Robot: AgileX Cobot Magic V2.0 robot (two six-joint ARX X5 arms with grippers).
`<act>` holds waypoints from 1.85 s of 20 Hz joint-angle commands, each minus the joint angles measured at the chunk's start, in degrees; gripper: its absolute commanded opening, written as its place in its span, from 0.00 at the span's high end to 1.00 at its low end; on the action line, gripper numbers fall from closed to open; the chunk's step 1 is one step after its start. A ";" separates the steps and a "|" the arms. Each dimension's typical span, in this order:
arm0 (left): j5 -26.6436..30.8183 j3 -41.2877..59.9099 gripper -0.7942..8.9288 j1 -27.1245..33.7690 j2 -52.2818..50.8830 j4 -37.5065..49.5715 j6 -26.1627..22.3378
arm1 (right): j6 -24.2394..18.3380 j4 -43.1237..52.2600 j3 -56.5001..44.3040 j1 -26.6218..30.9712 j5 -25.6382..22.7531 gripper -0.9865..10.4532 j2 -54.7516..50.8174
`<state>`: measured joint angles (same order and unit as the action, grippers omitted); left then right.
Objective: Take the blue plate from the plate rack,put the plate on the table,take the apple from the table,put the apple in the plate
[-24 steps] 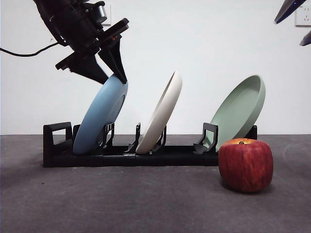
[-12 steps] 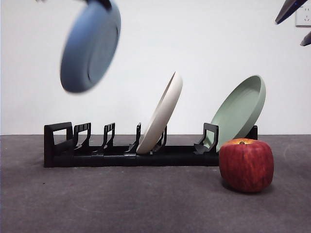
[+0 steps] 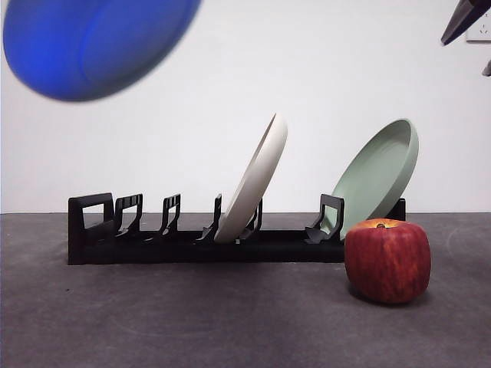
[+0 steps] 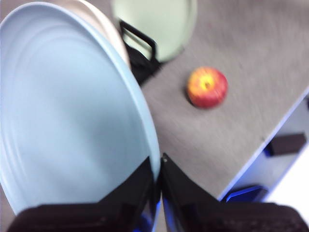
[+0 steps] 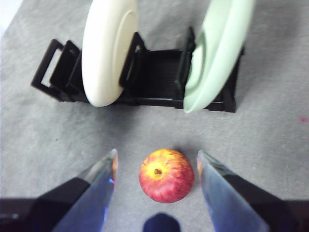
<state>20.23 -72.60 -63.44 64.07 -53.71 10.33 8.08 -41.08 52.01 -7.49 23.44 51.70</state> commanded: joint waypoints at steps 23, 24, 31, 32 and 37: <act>-2.60 13.77 0.56 -4.74 34.53 24.17 -5.55 | -1.09 0.20 0.13 -0.68 -1.27 0.65 0.42; -2.62 12.39 0.56 -4.70 33.46 23.52 -5.27 | -1.62 0.20 0.13 -1.33 -1.29 0.60 0.70; 4.59 0.61 0.56 -3.85 15.69 19.28 -4.35 | -2.64 -0.42 1.92 -10.49 -8.72 0.41 4.70; 7.67 -0.74 0.56 -3.41 12.79 18.75 -4.35 | -2.67 -0.74 2.67 -12.48 -10.88 0.41 6.01; 12.76 -2.49 0.56 2.45 -3.02 16.35 -4.35 | -3.54 -1.16 4.20 -21.42 -19.78 0.41 15.96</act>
<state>32.75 -75.11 -61.39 61.52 -36.93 5.63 5.21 -42.24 56.36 -28.58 4.03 66.87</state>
